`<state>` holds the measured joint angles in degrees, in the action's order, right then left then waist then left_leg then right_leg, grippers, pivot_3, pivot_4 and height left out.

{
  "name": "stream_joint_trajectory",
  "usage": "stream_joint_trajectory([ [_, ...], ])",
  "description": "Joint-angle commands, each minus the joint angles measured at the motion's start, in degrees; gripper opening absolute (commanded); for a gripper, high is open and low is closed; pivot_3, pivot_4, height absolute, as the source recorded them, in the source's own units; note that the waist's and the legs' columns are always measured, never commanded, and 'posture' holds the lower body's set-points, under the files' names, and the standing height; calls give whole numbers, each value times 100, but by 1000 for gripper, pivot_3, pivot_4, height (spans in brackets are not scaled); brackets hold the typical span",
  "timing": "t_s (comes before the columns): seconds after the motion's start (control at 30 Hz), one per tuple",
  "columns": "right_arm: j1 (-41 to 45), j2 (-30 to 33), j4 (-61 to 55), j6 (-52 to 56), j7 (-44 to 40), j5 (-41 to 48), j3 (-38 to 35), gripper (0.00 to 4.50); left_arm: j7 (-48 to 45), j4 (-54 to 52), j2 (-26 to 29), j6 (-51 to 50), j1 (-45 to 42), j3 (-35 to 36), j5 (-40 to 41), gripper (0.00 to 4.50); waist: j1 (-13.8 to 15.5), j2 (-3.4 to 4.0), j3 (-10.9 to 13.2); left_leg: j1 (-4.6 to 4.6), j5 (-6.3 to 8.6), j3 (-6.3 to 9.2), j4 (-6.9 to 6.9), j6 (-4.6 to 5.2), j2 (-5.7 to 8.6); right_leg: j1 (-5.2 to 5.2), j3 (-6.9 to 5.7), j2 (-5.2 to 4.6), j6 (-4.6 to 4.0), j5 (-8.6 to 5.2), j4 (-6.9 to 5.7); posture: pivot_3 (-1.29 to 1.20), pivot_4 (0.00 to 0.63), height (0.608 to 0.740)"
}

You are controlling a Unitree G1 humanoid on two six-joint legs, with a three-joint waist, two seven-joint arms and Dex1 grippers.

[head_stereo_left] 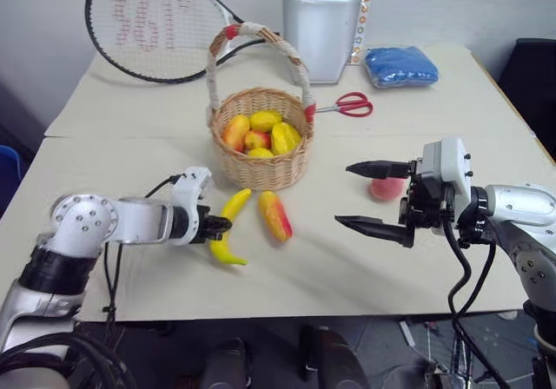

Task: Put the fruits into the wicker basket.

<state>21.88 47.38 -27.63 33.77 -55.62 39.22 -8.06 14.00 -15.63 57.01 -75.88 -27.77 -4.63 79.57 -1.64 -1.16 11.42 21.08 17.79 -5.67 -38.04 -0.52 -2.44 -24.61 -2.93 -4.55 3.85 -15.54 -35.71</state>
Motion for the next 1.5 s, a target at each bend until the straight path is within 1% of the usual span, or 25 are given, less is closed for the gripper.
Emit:
stream_joint_trajectory([
  [0.03,111,20,39,-144,-12,-67,-39,4500,-1536,-808,524,644,455,909,-549,467,4,-1,1,3,-1,-4,2,-5,-9,-9,-2,4,-9,-5,-3,0,150,740],
  [0.07,164,2,81,-145,-22,-72,-11,4500,-1874,-826,538,767,478,1201,-462,467,20,-2,2,10,-3,-1,2,-12,-13,-17,-7,8,-17,-10,-10,0,150,740],
  [0.13,309,31,233,-175,-120,-189,141,4500,-2420,-677,443,976,151,1619,-251,467,85,-6,4,16,-8,11,0,-20,-15,-25,-17,10,-27,-15,-17,0,150,740],
  [0.2,463,94,394,-220,-278,-292,271,4500,-2838,-448,372,1100,-440,1599,-383,467,163,-7,5,16,-8,15,-4,-18,-8,-19,-23,12,-28,-14,-14,0,150,740],
  [0.27,634,99,547,-225,-381,-292,280,4500,-3118,-142,190,1295,-1141,1179,-1013,467,194,-7,5,15,-4,20,-5,6,21,-5,-40,26,-27,-14,-9,0,150,740],
  [0.33,787,81,679,-220,-440,-295,284,4500,-3167,353,-189,1418,-1950,602,-1778,467,229,-6,4,12,-3,25,-2,25,38,4,-39,15,-12,-6,-6,0,150,740],
  [0.4,853,70,740,-251,-482,-352,319,4500,-3268,761,-511,1473,-2523,200,-2345,467,248,-7,4,15,-7,20,-2,31,50,5,-36,10,8,6,4,0,150,740],
  [0.5,873,12,697,-235,-454,-396,368,4500,-3498,1667,-1065,1552,-3417,-406,-3250,467,285,-9,5,30,-7,10,-7,43,56,0,-45,8,28,17,18,0,150,740],
  [0.57,829,-36,600,-180,-370,-352,333,4500,-3624,2349,-1341,1497,-3836,-756,-3806,467,297,-10,6,44,-7,6,-16,49,57,-8,-59,9,33,20,19,0,150,740],
  [0.63,728,-51,493,-153,-278,-341,279,4500,-3953,2941,-1559,1423,-4161,-1040,-4195,467,285,-9,6,49,-6,-5,-12,53,56,-15,-61,8,38,22,16,0,150,740],
  [0.67,685,-51,457,-146,-241,-340,258,4500,-4097,3163,-1656,1425,-4281,-1101,-4343,467,281,-10,6,49,-5,-12,-8,55,56,-19,-62,7,39,22,16,0,150,740],
  [0.73,553,-31,351,-135,-155,-337,194,4500,-4163,4033,-2057,1461,-4714,-978,-4600,467,293,-10,6,57,-4,-17,-4,55,53,-31,-63,7,40,21,16,0,150,740],
  [0.83,440,-23,211,-77,-45,-271,100,4500,-4317,4948,-2437,1646,-5141,-850,-4965,467,319,-10,7,125,-6,-30,-45,56,55,-80,-80,7,44,23,7,0,150,740],
  [0.93,389,-33,97,-13,83,-214,30,4500,-4571,5492,-2659,1817,-5346,-781,-5287,467,310,-11,7,136,-3,-37,-80,62,55,-86,-83,2,46,24,5,0,150,740],
  [0.97,381,-49,81,-7,140,-213,2,4500,-4639,5632,-2718,1722,-5393,-717,-5325,467,305,-13,8,137,-2,-37,-88,63,55,-86,-82,1,48,25,1,0,150,740],
  [1.03,413,-91,89,36,296,-196,-55,4500,-4756,5775,-2786,1611,-5431,-639,-5445,1170,301,-13,8,136,0,-33,-103,69,55,-85,-77,-1,52,28,-11,0,150,740],
  [1.1,439,-85,112,36,359,-191,-65,4500,-4881,5750,-2787,1553,-5415,-627,-5581,1638,300,-14,8,132,-1,-20,-104,75,57,-84,-71,-6,54,30,-18,0,150,740],
  [1.13,442,-75,117,33,359,-182,-63,4500,-4930,5698,-2771,1526,-5397,-613,-5636,1965,299,-14,9,133,-1,-10,-104,76,58,-85,-70,-6,55,31,-19,0,150,740],
  [1.23,442,-73,120,47,351,-130,-76,4500,-5042,5497,-2706,1401,-5337,-547,-5747,2844,287,-14,8,135,-1,3,-103,76,58,-85,-71,-5,56,31,-18,0,150,740],
  [1.3,452,-81,136,33,347,-126,-47,4500,-5133,5050,-2556,1251,-5215,-348,-5657,3344,272,-13,9,135,0,0,-101,76,56,-87,-70,-5,56,31,-18,0,150,740],
  [1.5,537,-146,224,-27,345,-176,82,4500,-5462,3519,-2065,707,-4697,411,-5133,3344,179,-13,9,136,0,1,-98,75,39,-88,-69,-8,55,31,-27,0,150,740],
])
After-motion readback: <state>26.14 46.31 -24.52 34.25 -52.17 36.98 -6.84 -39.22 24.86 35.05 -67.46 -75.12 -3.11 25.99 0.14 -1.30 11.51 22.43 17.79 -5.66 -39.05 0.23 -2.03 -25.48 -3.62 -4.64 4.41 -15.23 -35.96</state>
